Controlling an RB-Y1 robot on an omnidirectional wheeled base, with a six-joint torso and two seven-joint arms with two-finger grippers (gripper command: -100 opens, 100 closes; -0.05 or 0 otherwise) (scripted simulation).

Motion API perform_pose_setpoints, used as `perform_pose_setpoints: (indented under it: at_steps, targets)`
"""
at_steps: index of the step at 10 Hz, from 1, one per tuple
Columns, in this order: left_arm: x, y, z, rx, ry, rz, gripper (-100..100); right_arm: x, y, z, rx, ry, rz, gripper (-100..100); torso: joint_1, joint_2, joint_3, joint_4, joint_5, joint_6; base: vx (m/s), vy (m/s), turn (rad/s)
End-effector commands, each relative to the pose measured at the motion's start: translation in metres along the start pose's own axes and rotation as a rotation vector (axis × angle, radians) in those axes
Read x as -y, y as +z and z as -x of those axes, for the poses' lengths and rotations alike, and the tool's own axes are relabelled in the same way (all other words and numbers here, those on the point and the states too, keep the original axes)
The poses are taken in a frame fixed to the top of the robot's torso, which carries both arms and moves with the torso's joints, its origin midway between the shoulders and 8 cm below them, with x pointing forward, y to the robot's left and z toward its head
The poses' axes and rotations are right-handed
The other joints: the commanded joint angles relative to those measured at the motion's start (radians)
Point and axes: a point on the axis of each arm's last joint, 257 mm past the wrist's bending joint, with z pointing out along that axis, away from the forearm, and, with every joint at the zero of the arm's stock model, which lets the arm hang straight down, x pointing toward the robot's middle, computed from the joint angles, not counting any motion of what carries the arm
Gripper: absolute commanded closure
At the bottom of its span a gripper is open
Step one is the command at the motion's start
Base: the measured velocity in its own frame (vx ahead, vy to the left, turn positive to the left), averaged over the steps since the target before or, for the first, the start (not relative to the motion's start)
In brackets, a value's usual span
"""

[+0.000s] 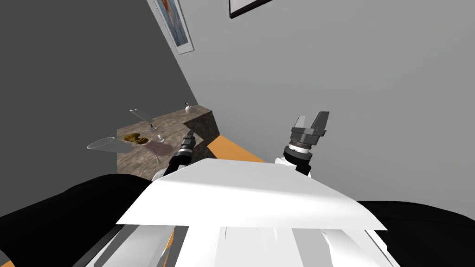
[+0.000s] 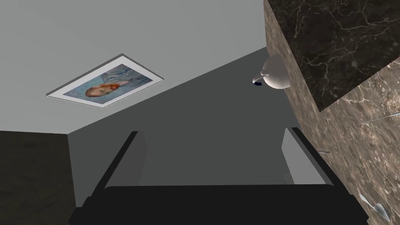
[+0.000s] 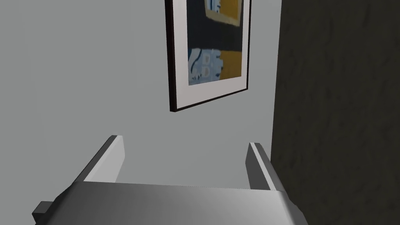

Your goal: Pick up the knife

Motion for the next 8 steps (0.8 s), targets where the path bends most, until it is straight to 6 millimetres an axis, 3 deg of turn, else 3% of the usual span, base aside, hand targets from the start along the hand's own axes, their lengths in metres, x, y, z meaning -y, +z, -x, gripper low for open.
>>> perform_pose_setpoints:
  at_steps: [1, 8]
  targets:
    - [-0.021, -0.008, 0.009, 0.004, 0.051, 0.076, -100, 0.000, 0.000, 0.000, 0.000, 0.000, 0.000, 0, 0.000, 0.000, 0.000, 0.000, 0.000, 0.000, 0.045, -0.054, -0.033]
    - [-0.083, -0.034, 0.032, 0.005, 0.174, 0.309, -100, 0.000, 0.000, 0.000, 0.000, 0.000, 0.000, 0, 0.002, -0.001, 0.000, 0.000, 0.000, 0.000, 0.048, -0.031, -0.035]
